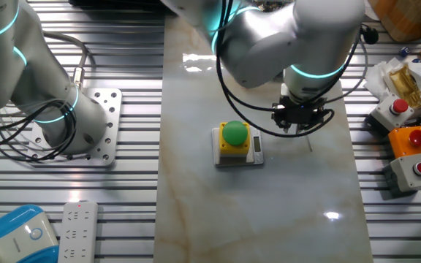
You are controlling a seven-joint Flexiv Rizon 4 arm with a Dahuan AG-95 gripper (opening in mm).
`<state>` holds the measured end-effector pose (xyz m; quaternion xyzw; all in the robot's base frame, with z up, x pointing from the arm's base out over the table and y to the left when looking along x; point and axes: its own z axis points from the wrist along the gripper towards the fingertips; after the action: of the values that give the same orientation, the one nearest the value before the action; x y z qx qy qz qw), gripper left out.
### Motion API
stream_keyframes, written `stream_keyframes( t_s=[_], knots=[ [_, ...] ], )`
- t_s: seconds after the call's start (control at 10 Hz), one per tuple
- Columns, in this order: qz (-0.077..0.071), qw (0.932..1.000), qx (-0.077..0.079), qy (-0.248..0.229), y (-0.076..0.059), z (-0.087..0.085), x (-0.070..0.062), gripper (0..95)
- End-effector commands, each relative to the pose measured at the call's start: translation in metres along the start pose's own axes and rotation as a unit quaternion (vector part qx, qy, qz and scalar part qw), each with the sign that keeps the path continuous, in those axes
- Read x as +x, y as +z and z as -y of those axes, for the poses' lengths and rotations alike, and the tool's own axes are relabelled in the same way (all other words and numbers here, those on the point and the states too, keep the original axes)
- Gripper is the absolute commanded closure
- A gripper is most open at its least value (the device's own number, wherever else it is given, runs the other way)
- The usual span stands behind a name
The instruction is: Dial a number on an old rotary phone
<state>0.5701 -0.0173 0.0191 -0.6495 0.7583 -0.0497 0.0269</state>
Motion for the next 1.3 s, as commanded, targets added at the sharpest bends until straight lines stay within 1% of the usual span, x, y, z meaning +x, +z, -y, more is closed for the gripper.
stream_keyframes(
  t_s=[0.1,0.2,0.3,0.5,0.6,0.9,1.0,1.2,1.3],
  knots=[
    [-0.001,1.0000,-0.002,-0.004,-0.0009,-0.0006,0.0007,76.0],
    [0.001,1.0000,-0.003,-0.003,-0.0009,-0.0006,0.0007,76.0],
    [-0.001,1.0000,-0.002,-0.005,-0.0009,-0.0006,0.0007,76.0],
    [0.004,1.0000,-0.001,-0.004,-0.0009,-0.0006,0.0007,76.0],
    [0.000,1.0000,0.001,-0.003,-0.0009,-0.0006,0.0007,76.0],
    [-0.002,1.0000,0.001,0.003,-0.0009,-0.0006,0.0007,76.0],
    [0.002,1.0000,0.003,0.009,-0.0009,-0.0006,0.0007,76.0],
    [0.003,1.0000,0.006,0.006,-0.0009,-0.0006,0.0007,76.0],
    [0.002,0.9999,0.008,0.008,-0.0009,-0.0006,0.0007,76.0]
  ],
)
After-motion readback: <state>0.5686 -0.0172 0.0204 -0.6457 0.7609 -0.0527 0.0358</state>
